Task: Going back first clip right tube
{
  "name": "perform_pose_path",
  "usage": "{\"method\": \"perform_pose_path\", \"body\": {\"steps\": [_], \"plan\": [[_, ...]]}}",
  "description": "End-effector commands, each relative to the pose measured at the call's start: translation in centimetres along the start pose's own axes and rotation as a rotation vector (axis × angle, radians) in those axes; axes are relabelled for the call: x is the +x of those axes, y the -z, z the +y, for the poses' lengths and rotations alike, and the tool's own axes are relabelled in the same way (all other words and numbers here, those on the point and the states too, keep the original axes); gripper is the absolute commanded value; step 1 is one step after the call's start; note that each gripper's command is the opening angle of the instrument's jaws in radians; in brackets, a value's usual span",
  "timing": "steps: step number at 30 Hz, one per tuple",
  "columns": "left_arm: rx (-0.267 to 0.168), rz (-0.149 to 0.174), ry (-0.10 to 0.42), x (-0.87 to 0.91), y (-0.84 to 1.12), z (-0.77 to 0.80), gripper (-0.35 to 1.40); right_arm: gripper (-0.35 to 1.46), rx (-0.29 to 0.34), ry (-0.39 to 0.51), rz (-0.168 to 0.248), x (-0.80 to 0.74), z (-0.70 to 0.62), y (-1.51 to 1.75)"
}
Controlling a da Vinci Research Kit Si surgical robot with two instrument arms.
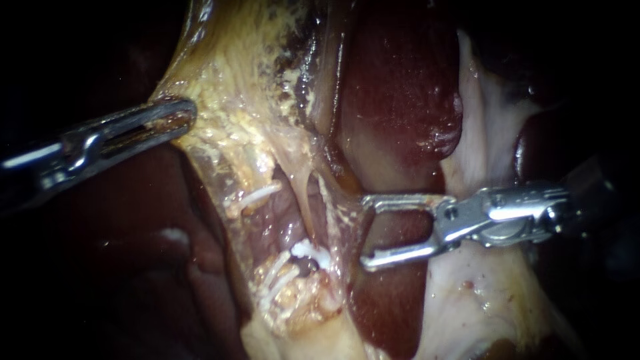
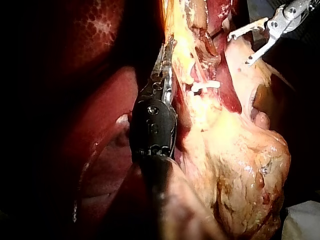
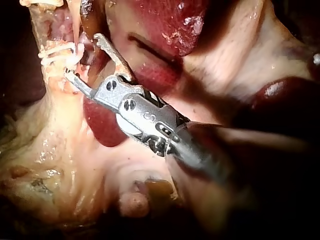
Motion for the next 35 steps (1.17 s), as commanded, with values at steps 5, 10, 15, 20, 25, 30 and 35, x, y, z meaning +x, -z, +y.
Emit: {"method": "perform_pose_path", "body": {"steps": [5, 10, 15, 20, 25, 30, 35], "plan": [[-0.006, 0.008, -0.004, 0.05, -0.04, 0.02, -0.35, 0.6, -0.007, 0.015, 0.019, 0.18, -0.02, 0.07], [-0.015, 0.026, -0.012, 0.14, -0.14, 0.09, -0.35, 0.6, -0.007, 0.017, 0.019, 0.15, -0.02, 0.06], [-0.021, 0.056, -0.034, 0.41, -0.4, 0.15, -0.35, 0.6, -0.007, 0.021, 0.019, 0.09, -0.04, 0.05], [-0.019, 0.097, -0.044, 0.71, -0.8, 0.19, -0.35, 0.6, 0.003, 0.024, 0.021, 0.06, -0.06, 0.04], [-0.018, 0.106, -0.043, 0.72, -0.99, 0.11, -0.35, 0.6, 0.004, 0.022, 0.021, 0.08, -0.04, 0.04], [-0.014, 0.108, -0.039, 0.69, -1.02, -0.01, -0.35, 0.6, 0.004, 0.022, 0.021, 0.08, -0.04, 0.04], [-0.011, 0.109, -0.038, 0.68, -1.02, -0.02, -0.35, 0.6, 0.004, 0.022, 0.021, 0.08, -0.04, 0.04]]}}
